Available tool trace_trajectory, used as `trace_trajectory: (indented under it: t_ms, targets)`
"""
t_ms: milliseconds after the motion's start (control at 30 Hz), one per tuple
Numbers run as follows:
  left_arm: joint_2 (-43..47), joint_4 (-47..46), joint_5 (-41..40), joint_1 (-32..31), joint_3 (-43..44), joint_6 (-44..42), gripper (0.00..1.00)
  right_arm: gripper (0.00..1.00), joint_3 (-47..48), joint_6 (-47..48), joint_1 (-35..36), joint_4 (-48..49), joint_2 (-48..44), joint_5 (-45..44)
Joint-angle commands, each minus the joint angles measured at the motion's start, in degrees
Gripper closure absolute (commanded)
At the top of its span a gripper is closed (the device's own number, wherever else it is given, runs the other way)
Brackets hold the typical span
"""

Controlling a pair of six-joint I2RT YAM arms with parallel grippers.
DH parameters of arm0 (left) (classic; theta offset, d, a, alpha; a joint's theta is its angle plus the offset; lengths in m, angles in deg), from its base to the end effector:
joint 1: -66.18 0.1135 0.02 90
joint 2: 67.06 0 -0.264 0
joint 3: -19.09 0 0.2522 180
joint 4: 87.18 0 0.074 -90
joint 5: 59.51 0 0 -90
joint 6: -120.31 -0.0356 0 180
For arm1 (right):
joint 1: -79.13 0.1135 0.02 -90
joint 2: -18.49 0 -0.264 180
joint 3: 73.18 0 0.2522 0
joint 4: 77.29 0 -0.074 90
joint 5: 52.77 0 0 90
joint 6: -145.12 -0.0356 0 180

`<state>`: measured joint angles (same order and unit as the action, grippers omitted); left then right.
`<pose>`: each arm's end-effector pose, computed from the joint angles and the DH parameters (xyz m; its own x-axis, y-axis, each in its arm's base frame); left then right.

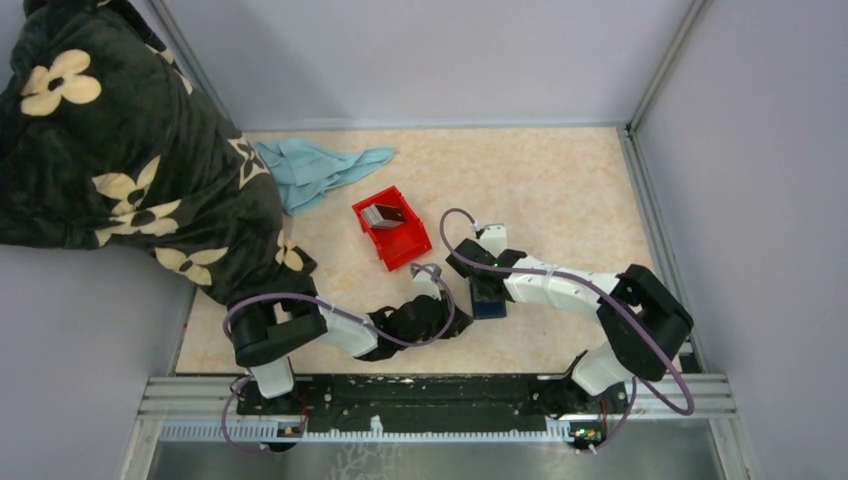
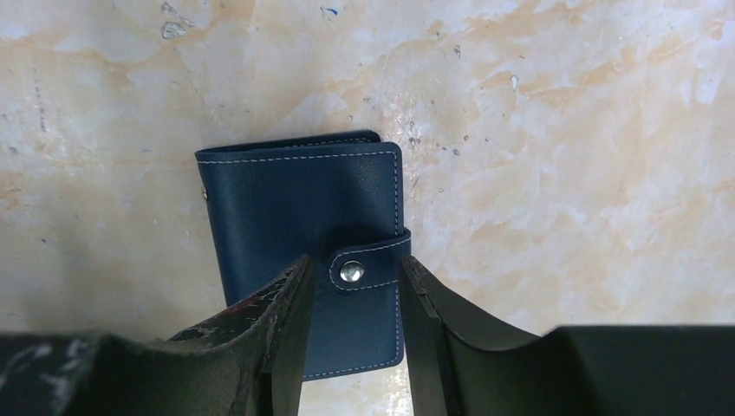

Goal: Put the credit cards into the card holder
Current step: Close the card holder at the center of the board.

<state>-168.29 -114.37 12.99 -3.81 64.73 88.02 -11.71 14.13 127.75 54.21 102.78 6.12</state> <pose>0.1158 -0.2866 0.1130 -0.7680 -0.2472 -0.5908 0.2928 0.6849 -0.6672 0.1854 0.1827 0.1794 -0.8223 -0.0839 -0.5628 0.0084 0.9872 -0.1594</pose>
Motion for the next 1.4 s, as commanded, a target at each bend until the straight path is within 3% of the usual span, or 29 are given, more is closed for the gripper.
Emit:
trace_trajectory:
  t_ms: [0,167,333,800,1000,1367]
  targets:
    - [-1.3,3.0,0.6,-0.4,-1.5,-1.5,0.71,0.59,2.6,0.1,1.4,-1.5,1.5,-3.2]
    - [-1.3,2.8,0.5,-0.4,-1.7,-1.4,0.71,0.63,3.2,-0.1,2.1,-2.5,2.5,-4.4]
    - [-1.2,2.8,0.1,-0.4,-1.9,-1.4,0.71,0.78,3.8,-0.4,3.1,-3.6,3.1,-5.9]
    - [-1.1,3.7,-0.3,-0.4,-1.7,-1.2,0.71,0.89,5.6,-1.3,6.1,-5.7,2.9,-8.9]
    - [-1.1,4.1,-0.3,-0.4,-1.3,-1.2,0.71,1.0,5.6,-0.7,6.3,-4.8,3.1,-8.0]
    - [-0.9,4.8,-0.8,-0.4,-1.0,-1.5,0.71,1.0,5.3,-0.2,6.3,-4.2,4.6,-6.6]
